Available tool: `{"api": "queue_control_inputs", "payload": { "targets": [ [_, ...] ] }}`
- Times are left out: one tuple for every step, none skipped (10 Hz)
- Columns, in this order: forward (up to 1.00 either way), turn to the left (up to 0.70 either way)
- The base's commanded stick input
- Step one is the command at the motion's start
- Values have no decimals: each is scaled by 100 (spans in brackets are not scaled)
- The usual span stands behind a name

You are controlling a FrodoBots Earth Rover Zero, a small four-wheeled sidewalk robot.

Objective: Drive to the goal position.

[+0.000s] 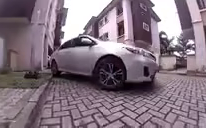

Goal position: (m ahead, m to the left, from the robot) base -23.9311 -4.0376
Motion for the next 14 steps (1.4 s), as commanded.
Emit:
{"api": "queue_control_inputs", "payload": {
  "targets": [
    [0,0],
    [0,0],
    [0,0],
    [0,0],
    [0,0],
    [0,0],
    [0,0],
    [21,0],
    [36,0],
    [40,0],
    [45,0],
    [50,-50],
    [50,-50],
    [50,-50]
  ]
}}
